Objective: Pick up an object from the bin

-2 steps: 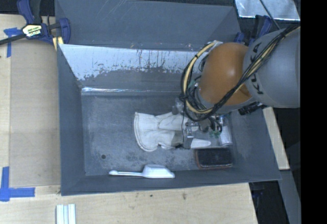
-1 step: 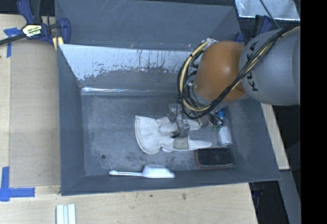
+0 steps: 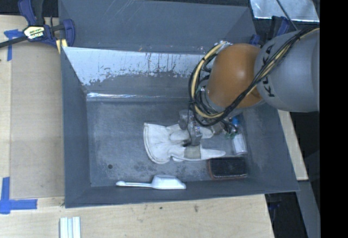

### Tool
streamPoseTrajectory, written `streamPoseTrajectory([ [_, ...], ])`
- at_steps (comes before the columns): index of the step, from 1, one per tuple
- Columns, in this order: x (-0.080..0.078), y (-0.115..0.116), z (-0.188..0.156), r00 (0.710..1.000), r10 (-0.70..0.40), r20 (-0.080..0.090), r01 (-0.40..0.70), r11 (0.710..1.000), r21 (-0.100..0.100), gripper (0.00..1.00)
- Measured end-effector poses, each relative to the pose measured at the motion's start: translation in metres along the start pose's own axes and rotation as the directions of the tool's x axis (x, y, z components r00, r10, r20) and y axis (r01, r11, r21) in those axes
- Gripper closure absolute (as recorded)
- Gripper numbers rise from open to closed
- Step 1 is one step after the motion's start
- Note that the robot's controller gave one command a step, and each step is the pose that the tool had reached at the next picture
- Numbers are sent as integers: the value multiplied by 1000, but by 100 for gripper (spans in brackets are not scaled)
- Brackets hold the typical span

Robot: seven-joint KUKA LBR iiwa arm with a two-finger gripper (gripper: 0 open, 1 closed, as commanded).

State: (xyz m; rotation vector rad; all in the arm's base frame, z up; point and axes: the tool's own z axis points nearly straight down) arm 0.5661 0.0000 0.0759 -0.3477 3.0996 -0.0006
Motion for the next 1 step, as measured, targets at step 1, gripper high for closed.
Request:
streamPoseTrajectory([
  [1, 18, 4, -158, 1000, 10, -15, -10, 1000, -1, 100],
])
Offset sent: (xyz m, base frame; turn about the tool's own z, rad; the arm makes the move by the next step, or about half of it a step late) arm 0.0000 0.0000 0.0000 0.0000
